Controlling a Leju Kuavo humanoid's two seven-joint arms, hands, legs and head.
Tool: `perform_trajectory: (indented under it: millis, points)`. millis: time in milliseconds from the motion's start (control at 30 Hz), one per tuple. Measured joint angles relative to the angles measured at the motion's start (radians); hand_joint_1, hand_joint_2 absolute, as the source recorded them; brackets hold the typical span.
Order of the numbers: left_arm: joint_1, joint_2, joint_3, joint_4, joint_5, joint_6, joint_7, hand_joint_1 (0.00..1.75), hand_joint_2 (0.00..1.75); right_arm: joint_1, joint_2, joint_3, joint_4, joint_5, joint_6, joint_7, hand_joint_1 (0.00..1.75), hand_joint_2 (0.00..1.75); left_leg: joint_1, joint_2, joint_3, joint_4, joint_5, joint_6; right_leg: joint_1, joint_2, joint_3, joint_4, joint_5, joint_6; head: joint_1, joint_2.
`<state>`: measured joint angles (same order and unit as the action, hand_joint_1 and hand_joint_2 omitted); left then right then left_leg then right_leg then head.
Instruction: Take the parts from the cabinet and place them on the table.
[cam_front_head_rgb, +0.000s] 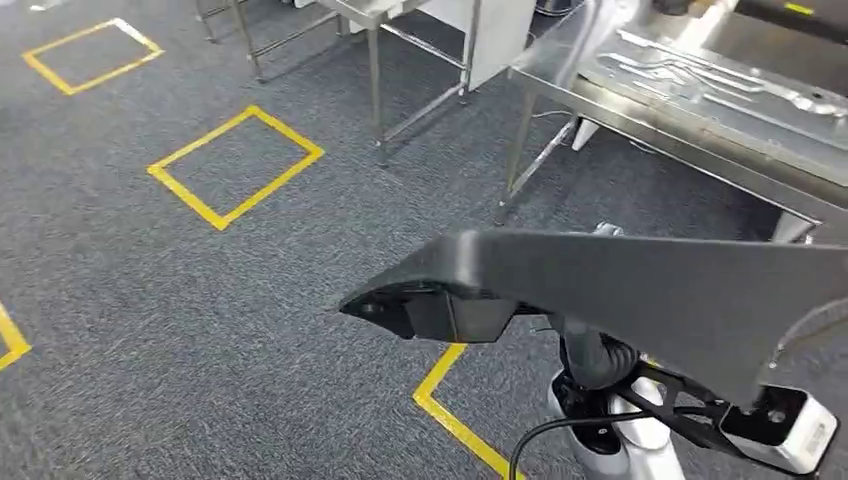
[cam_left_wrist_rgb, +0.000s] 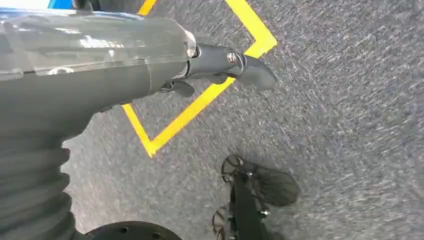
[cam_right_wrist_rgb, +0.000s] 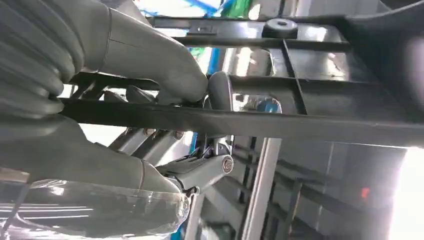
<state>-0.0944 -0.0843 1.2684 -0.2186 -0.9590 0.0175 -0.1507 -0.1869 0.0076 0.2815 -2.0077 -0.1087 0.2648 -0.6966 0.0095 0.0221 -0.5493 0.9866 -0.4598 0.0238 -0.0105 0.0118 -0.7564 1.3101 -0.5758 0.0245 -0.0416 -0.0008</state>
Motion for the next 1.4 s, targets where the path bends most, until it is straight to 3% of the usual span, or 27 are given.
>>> perform_trajectory:
  millis: [33,100,133,167,200,333,400,433,500,533,633,667,700,833,867,900,933,1000,1033,1067,1133,1167,1200,1233,1333,1367,1400]
  points:
    - [0.000,0.000,0.000,0.000,-0.003,0.000,0.001,0.00,1.75,0.002,0.000,0.000,0.002,0.002,-0.005,0.000,1.75,1.75,0.000,0.014,0.001,0.000,-0.002,-0.001,-0.003,-0.002,-0.005,0.007,0.011,0.003,0.000,0.000]
    - [-0.001,0.000,0.000,0.000,-0.008,-0.001,0.002,0.00,1.75,0.004,0.000,0.004,0.005,0.002,-0.013,0.000,1.75,1.75,0.001,0.038,0.004,0.002,-0.006,-0.005,-0.007,-0.014,0.052,-0.105,0.082,0.006,0.000,0.000]
    - [-0.001,-0.001,0.000,0.000,-0.010,-0.002,0.003,0.00,1.75,0.004,0.000,0.008,0.005,0.004,-0.018,0.000,1.75,1.75,0.001,0.048,0.008,0.003,-0.011,-0.009,-0.007,-0.037,0.109,-0.208,0.126,0.005,0.000,0.000]
    - [-0.001,-0.001,0.000,0.000,-0.010,-0.002,0.004,0.00,1.75,0.004,0.000,0.011,0.005,0.005,-0.020,0.000,1.75,1.75,-0.002,0.058,0.013,0.006,-0.015,-0.015,-0.002,-0.093,0.152,-0.288,0.137,0.001,0.000,0.000]
    - [-0.001,-0.002,0.000,0.000,-0.010,-0.001,0.004,0.00,1.75,0.003,0.000,0.014,0.006,0.007,-0.025,0.000,1.75,1.75,-0.010,0.065,0.013,0.010,-0.021,-0.023,0.009,-0.102,0.155,-0.297,0.131,-0.008,0.000,0.000]
    - [-0.005,-0.001,0.000,0.000,-0.010,0.001,0.008,0.00,1.75,0.006,-0.001,0.017,0.007,0.007,-0.033,0.000,1.75,1.75,-0.005,0.106,0.028,0.008,-0.032,-0.045,0.008,-0.047,0.152,-0.301,0.134,-0.032,0.000,0.000]
    - [-0.010,0.000,0.000,0.000,-0.010,0.001,0.008,0.00,1.75,0.003,-0.002,0.019,0.008,0.007,-0.034,-0.001,1.75,1.75,0.003,0.021,0.006,0.065,-0.076,-0.055,0.003,-0.028,0.156,-0.305,0.137,-0.040,0.000,0.000]
    - [-0.009,0.000,0.000,0.000,-0.010,0.000,0.008,0.00,1.75,0.003,-0.002,0.024,0.010,0.005,-0.033,-0.001,1.75,1.75,0.003,0.001,-0.031,0.143,-0.116,-0.055,0.003,-0.020,0.156,-0.305,0.137,-0.046,0.000,0.000]
    - [-0.002,0.000,0.000,0.000,-0.010,0.001,0.008,0.00,1.75,0.006,-0.002,0.027,0.015,0.004,-0.032,0.000,1.75,1.75,0.003,-0.009,-0.109,0.296,-0.171,-0.057,0.007,0.008,0.155,-0.304,0.137,-0.050,0.000,0.000]
    - [0.001,0.000,0.000,0.000,-0.010,0.002,0.008,0.00,1.75,0.008,-0.002,0.027,0.017,0.002,-0.031,0.000,1.75,1.75,0.003,-0.011,-0.129,0.327,-0.167,-0.056,0.007,0.024,0.156,-0.303,0.137,-0.050,0.000,0.000]
    - [-0.001,0.001,0.000,0.000,-0.009,0.002,0.008,0.00,1.75,0.009,-0.002,0.028,0.021,0.002,-0.028,0.000,1.75,1.75,0.003,-0.023,-0.071,0.166,-0.047,-0.048,0.007,0.066,0.161,-0.300,0.136,-0.048,0.000,0.000]
    - [-0.001,0.002,0.000,0.000,-0.008,-0.001,0.005,0.00,1.75,0.010,-0.002,0.029,0.021,0.002,-0.027,-0.001,1.75,1.75,0.005,-0.056,-0.033,0.076,-0.004,-0.045,0.005,0.079,0.161,-0.298,0.134,-0.044,0.000,0.000]
    - [-0.001,0.002,0.000,0.000,-0.008,-0.002,0.003,0.00,1.75,0.009,-0.002,0.029,0.021,0.002,-0.027,-0.001,1.75,1.75,0.005,-0.092,-0.018,0.039,-0.012,-0.038,0.011,0.089,0.157,-0.292,0.132,-0.039,0.000,0.000]
    - [-0.007,0.002,0.000,0.000,-0.010,-0.006,-0.004,0.00,1.75,0.011,-0.003,0.031,0.021,0.006,-0.033,0.000,1.75,1.75,0.004,-0.061,-0.009,0.022,-0.011,-0.019,0.004,0.128,0.145,-0.297,0.140,-0.010,0.000,0.000]
    - [-0.010,0.000,-0.001,0.001,-0.010,-0.007,-0.005,0.00,1.75,0.013,-0.004,0.031,0.020,0.006,-0.036,0.000,1.75,1.75,0.009,-0.044,-0.007,0.014,-0.004,-0.011,0.002,0.106,0.144,-0.287,0.133,-0.009,0.000,0.000]
    - [-0.010,0.001,0.000,0.001,-0.011,-0.006,-0.005,0.00,1.75,0.010,-0.005,0.031,0.020,0.006,-0.036,0.000,1.75,1.75,0.008,-0.039,-0.006,0.010,-0.002,-0.008,0.009,0.049,0.129,-0.255,0.107,-0.004,0.000,0.000]
    - [-0.009,0.001,0.000,0.001,-0.014,-0.006,-0.005,0.00,1.75,0.008,-0.007,0.032,0.020,0.007,-0.037,-0.001,1.75,1.75,0.006,-0.027,-0.006,0.010,-0.003,-0.001,0.007,0.020,0.098,-0.192,0.068,0.002,0.000,0.000]
    - [-0.003,0.002,0.000,0.001,-0.015,-0.004,-0.005,0.00,1.75,0.011,-0.009,0.032,0.021,0.005,-0.039,-0.001,1.75,1.75,0.002,-0.002,-0.006,0.011,-0.005,0.002,0.000,0.001,0.024,-0.038,0.002,0.010,0.000,0.000]
    - [-0.001,0.002,0.000,0.001,-0.015,-0.002,-0.005,0.00,1.75,0.011,-0.011,0.032,0.023,0.005,-0.039,-0.001,1.75,1.75,0.002,0.014,-0.007,0.011,-0.006,0.002,-0.003,-0.001,-0.003,0.013,-0.006,0.013,0.000,0.000]
    - [-0.001,0.002,0.000,0.001,-0.015,-0.002,-0.006,0.00,1.75,0.012,-0.014,0.032,0.024,0.005,-0.039,0.000,1.75,1.75,0.002,0.027,-0.006,0.011,-0.007,0.000,-0.005,-0.003,0.002,0.002,0.012,0.016,0.000,0.000]
    - [-0.004,0.002,0.000,0.001,-0.015,-0.003,-0.010,0.00,1.75,0.011,-0.014,0.032,0.025,0.005,-0.039,0.000,1.75,1.75,0.002,0.049,0.000,0.011,-0.013,-0.005,-0.006,-0.020,0.075,-0.138,0.089,0.016,0.000,0.000]
    - [-0.004,0.001,0.000,0.001,-0.013,-0.006,-0.013,0.00,1.75,0.010,-0.014,0.032,0.025,0.005,-0.039,0.000,1.75,1.75,0.002,0.059,0.005,0.011,-0.016,-0.008,-0.005,-0.045,0.125,-0.228,0.125,0.012,0.000,0.000]
    - [-0.004,0.000,0.000,0.001,-0.010,-0.009,-0.017,0.00,1.75,0.008,-0.015,0.033,0.025,0.005,-0.040,0.000,1.75,1.75,-0.005,0.067,0.009,0.013,-0.022,-0.016,0.003,-0.103,0.158,-0.293,0.127,0.005,0.000,0.000]
    - [-0.004,0.000,0.000,0.001,-0.009,-0.013,-0.019,0.00,1.75,0.006,-0.015,0.034,0.025,0.007,-0.042,0.000,1.75,1.75,-0.008,0.076,0.011,0.016,-0.027,-0.023,0.008,-0.088,0.157,-0.296,0.131,-0.008,0.000,0.000]
    - [-0.008,0.000,0.000,0.001,-0.008,-0.022,-0.021,0.00,1.75,0.006,-0.016,0.034,0.025,0.008,-0.047,-0.001,1.75,1.75,-0.007,0.110,0.021,0.012,-0.033,-0.038,0.014,-0.050,0.151,-0.295,0.129,-0.024,0.000,0.000]
    - [-0.012,0.001,0.000,0.001,-0.007,-0.025,-0.023,0.00,1.75,0.006,-0.017,0.034,0.024,0.008,-0.045,-0.001,1.75,1.75,-0.003,0.106,0.021,0.016,-0.042,-0.045,0.002,-0.036,0.159,-0.304,0.136,-0.033,0.000,0.000]
    - [-0.013,0.001,0.000,0.001,-0.006,-0.025,-0.025,0.00,1.75,0.003,-0.017,0.034,0.024,0.007,-0.043,-0.001,1.75,1.75,0.001,0.049,0.014,0.045,-0.063,-0.050,0.001,-0.028,0.160,-0.306,0.136,-0.035,0.000,0.000]
